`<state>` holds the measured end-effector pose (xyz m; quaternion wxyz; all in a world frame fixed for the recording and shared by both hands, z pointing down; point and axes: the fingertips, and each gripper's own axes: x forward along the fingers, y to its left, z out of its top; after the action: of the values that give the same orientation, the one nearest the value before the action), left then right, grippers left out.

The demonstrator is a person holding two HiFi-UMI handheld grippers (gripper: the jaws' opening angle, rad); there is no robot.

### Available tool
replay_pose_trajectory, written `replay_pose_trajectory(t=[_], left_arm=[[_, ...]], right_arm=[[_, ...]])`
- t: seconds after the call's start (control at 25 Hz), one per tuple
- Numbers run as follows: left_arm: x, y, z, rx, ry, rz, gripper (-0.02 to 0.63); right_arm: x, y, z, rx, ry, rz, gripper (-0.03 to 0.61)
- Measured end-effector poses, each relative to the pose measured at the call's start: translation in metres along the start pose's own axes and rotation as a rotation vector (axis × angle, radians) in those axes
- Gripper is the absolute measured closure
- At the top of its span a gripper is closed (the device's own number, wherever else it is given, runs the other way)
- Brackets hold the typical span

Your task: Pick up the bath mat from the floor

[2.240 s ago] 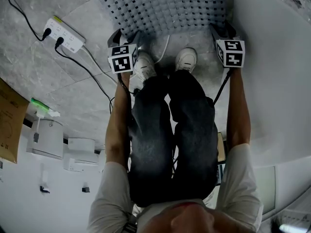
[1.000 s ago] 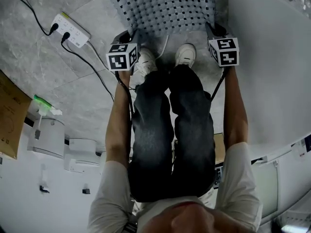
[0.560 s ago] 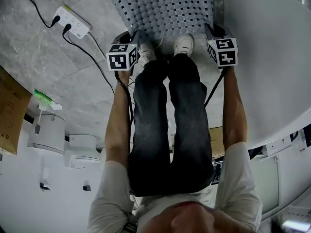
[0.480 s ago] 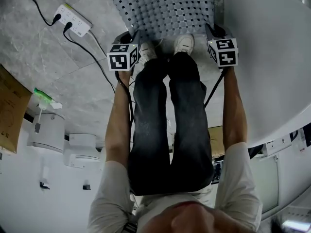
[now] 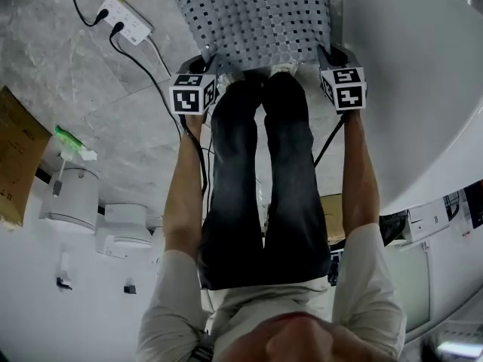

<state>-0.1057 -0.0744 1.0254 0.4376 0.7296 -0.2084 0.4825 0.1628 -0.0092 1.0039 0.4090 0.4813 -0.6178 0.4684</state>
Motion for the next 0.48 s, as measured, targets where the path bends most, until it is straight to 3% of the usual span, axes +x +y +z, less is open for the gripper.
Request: replay_pose_trajectory(t=[0.48], left_arm=[[-0.063,-0.028,0.015,0.023,-0.033,-0.006,0.574]], right_arm=[[-0.070,0.012,0.018,0.003,-0.035,-0.020,0.537]])
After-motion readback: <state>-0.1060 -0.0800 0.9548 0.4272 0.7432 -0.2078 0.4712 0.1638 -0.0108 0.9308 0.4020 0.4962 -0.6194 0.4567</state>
